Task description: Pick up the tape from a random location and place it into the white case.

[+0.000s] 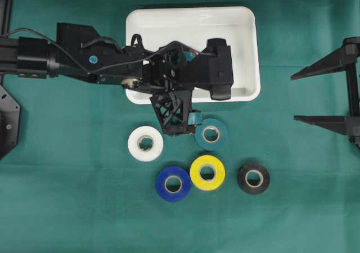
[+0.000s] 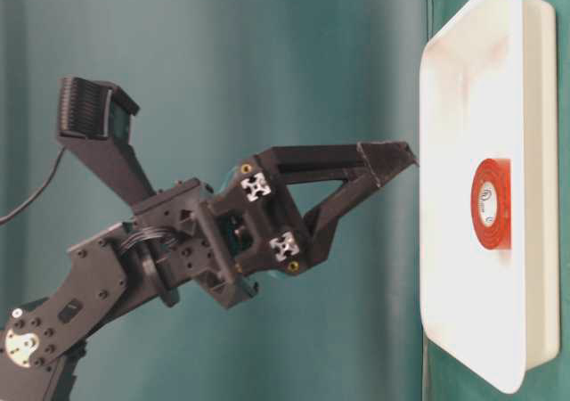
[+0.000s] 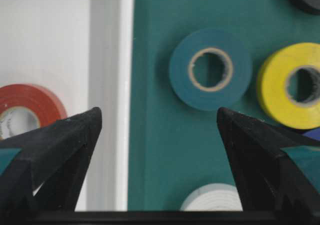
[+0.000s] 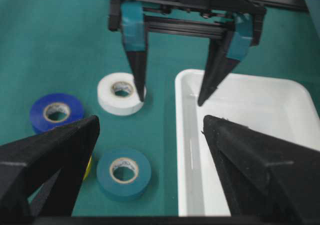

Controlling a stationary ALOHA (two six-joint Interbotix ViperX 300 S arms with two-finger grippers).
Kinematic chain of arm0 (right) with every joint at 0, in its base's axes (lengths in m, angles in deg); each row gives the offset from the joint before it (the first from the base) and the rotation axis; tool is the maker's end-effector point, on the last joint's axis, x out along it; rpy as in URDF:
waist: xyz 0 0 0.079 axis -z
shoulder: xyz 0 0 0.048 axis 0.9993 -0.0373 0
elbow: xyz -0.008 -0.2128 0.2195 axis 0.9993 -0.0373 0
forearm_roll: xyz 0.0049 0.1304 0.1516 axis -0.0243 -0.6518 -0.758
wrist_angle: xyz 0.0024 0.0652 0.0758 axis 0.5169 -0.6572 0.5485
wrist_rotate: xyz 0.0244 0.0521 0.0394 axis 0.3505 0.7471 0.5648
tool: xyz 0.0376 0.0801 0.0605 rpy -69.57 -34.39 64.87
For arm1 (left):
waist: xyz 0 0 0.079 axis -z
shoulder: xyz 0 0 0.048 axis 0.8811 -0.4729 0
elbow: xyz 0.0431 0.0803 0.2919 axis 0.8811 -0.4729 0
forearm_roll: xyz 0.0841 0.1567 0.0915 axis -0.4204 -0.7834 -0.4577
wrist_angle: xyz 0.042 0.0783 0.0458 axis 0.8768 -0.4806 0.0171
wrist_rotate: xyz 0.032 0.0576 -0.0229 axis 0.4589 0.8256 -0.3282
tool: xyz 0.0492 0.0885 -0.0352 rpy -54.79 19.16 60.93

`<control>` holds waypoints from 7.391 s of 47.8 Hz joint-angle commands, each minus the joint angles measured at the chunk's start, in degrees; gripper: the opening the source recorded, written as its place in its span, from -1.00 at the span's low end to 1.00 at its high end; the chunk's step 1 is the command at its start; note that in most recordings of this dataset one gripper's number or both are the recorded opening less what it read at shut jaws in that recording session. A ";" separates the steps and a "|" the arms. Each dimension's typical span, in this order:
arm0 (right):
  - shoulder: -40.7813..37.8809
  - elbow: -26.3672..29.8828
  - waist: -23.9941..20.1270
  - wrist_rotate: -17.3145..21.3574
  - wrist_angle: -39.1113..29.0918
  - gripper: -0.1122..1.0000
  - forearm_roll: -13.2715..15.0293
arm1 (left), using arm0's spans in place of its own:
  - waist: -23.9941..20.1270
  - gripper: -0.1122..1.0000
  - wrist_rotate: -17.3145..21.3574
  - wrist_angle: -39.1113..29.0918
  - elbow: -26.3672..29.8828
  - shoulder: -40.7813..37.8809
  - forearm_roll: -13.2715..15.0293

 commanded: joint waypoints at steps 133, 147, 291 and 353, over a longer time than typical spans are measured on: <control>0.09 1.58 -12.04 0.18 -1.58 0.85 -2.11 | 2.11 0.93 -0.44 28.21 -47.55 56.78 0.26; -2.72 2.29 -12.04 0.18 0.18 0.85 -2.11 | 2.29 0.93 -0.44 28.30 -47.55 56.60 0.26; -59.33 54.40 -16.00 3.60 -36.74 0.85 -2.11 | 3.52 0.93 -0.62 27.77 -47.64 56.51 0.44; -60.47 54.23 -16.17 3.69 -36.56 0.85 -2.11 | 3.52 0.93 -0.62 27.60 -47.64 56.51 0.44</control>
